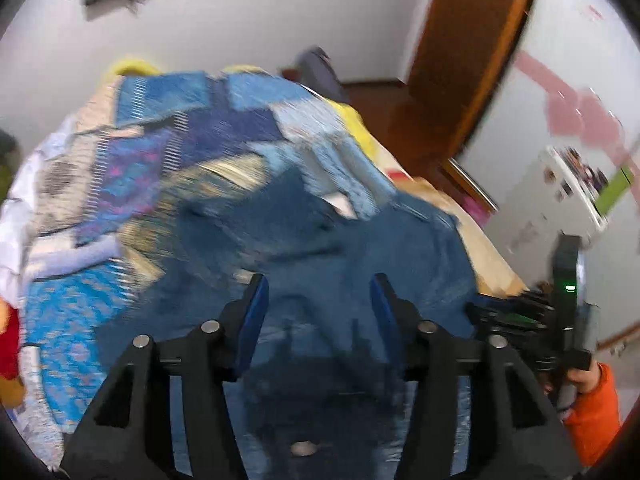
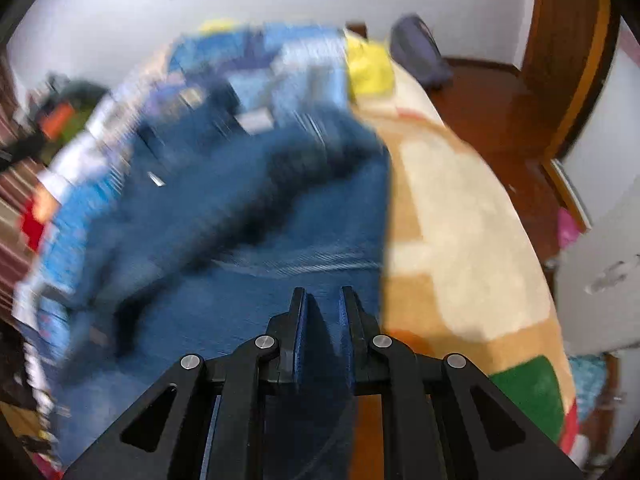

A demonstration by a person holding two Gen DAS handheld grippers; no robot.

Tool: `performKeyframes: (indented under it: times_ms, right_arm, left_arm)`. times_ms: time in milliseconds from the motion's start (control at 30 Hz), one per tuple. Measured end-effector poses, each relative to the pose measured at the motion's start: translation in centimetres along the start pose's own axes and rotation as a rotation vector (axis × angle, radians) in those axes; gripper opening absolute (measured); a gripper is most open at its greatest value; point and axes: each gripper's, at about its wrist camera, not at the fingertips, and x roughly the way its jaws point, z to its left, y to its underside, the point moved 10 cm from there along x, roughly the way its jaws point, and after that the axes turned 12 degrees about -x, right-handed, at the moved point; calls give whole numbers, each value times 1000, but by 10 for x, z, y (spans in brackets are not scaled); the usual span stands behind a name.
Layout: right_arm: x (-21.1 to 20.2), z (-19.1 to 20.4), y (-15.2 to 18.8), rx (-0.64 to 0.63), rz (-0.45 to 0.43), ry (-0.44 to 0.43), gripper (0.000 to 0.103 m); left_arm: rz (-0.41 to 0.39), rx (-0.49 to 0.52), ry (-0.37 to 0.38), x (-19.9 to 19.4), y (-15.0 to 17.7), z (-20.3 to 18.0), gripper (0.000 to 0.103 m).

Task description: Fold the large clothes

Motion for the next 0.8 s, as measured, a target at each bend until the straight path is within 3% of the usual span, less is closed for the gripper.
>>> performKeyframes:
  times_ms: [67,167,233,300,333,367,400,433,533,633,800]
  right_arm:
    - [7,-3,8,-15,0,-9,12]
    - [1,-12,14,-51,-14,24,12]
    - [0,-27,20,-54,-10,102,14]
    - [4,-35,25,-50,-24,95,29]
    - [3,-39,27,-34,-38,101,45]
    - [3,-47,29,-19,-43,120,70]
    - [4,-55,32,-2,-40,140,80]
    - [4,-60,34,15,-40,128,83]
    - [10,-69,41,131,-36,-26,84]
    - [9,-73,43,191,-48,-83,84]
    - [3,-67,40,183,-49,-80,84]
  left_arm:
    - [66,40,45,25,14,-28,66]
    - [138,109,60,63,29,-67,66]
    - [188,162,54,88,37,-91,66]
    - [206,199,18,112,39,-105,66]
    - [203,207,-14,123,38,-109,66]
    - [196,212,-42,132,35,-113,66]
    - [188,213,-55,139,33,-115,66]
    - [176,215,-73,147,29,-116,63]
    - [129,233,-137,161,14,-113,37]
    - [110,192,-154,166,1,-104,16]
    - [8,136,-132,125,-28,-87,11]
